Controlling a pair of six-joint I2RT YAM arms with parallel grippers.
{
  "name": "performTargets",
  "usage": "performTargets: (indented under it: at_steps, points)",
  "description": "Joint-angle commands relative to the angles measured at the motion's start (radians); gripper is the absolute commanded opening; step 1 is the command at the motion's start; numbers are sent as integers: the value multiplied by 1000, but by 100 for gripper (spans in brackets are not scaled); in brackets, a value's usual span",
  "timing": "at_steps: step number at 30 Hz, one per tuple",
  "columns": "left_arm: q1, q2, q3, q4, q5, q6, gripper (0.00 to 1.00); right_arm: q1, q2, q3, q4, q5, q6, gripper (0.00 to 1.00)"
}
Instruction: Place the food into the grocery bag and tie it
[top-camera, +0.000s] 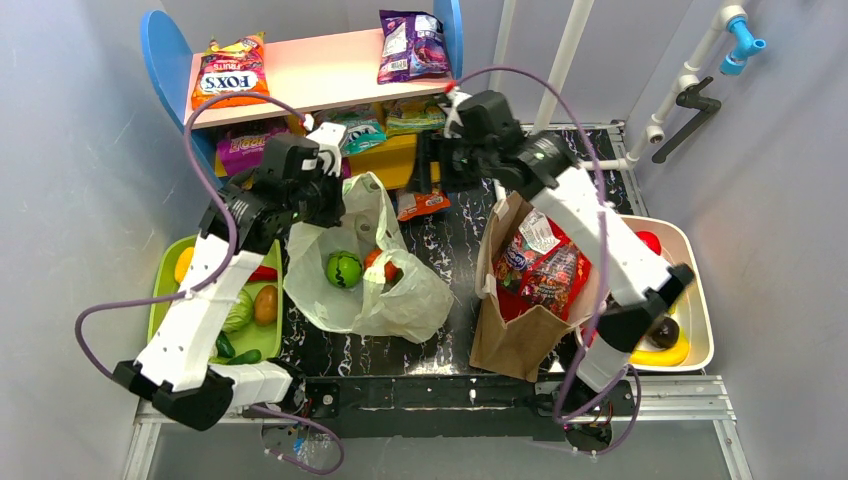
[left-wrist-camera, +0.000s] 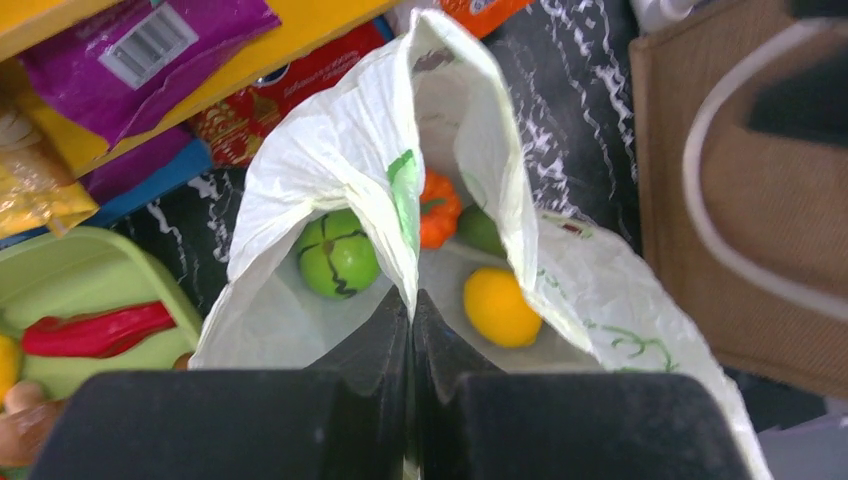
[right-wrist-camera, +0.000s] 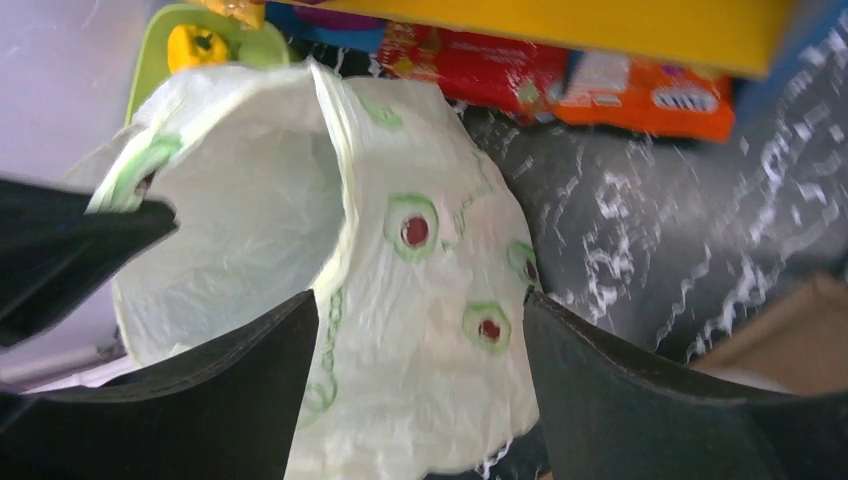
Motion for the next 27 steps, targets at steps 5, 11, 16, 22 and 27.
performTargets:
  at_steps: [5,11,16,22,27]
  points:
    - [0,146,160,32,-37,-160,0,-3,-449,-418,142,116,393,84]
    - [3,207,210,44,-23,-192,0,26,-617,-631,370,10,490,85]
    - [5,217,212,64,-13,-205,0,120,-562,-570,379,20,466,85]
    - [21,223,221,59,-12,-203,0,251,-534,-532,397,130,465,86]
    - [47,217,209,63,0,-198,0,316,-532,-553,462,139,501,85]
